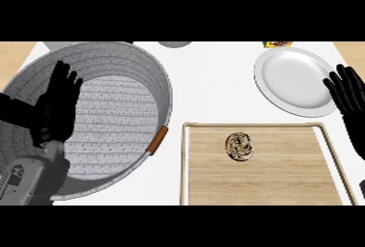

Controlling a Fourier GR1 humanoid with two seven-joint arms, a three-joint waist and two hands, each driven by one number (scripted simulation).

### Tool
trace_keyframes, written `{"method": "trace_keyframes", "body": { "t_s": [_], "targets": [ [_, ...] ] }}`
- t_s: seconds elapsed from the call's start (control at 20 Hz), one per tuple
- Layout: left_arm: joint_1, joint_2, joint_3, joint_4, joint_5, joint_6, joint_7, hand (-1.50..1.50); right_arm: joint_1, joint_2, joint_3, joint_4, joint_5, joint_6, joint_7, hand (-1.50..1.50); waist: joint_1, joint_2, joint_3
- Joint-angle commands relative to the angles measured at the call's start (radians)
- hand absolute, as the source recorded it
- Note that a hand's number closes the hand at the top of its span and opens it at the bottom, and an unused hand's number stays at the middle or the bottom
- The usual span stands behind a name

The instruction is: Pick the cupcake from the tray and place it in the plate

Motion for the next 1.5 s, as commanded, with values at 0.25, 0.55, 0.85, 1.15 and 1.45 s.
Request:
{"method": "trace_keyframes", "body": {
  "t_s": [0.25,0.55,0.85,1.15,1.45],
  "targets": [
    [0.174,0.016,-0.211,0.102,-0.06,-0.134,0.078,0.0,-0.351,-0.075,-0.039,0.09,-0.163,0.174,0.11,1.5,0.073,0.047,-0.017],
    [0.242,0.001,-0.256,0.082,-0.045,-0.19,0.011,0.0,-0.297,0.018,-0.039,0.288,0.147,-0.097,-0.083,-1.5,0.044,0.04,-0.015],
    [0.311,0.008,-0.258,0.038,-0.054,-0.188,-0.002,0.0,-0.269,-0.031,-0.033,0.308,0.118,0.057,-0.164,-1.5,0.027,0.028,-0.015],
    [0.247,0.027,-0.228,0.046,-0.028,-0.201,0.041,0.0,-0.314,-0.219,0.087,0.286,0.252,0.212,-0.051,-1.5,0.024,0.033,-0.019],
    [0.296,0.0,-0.263,0.012,-0.043,-0.175,0.039,0.0,-0.356,-0.324,0.168,0.202,0.308,0.346,0.058,-1.5,0.022,0.025,-0.019]
  ]
}}
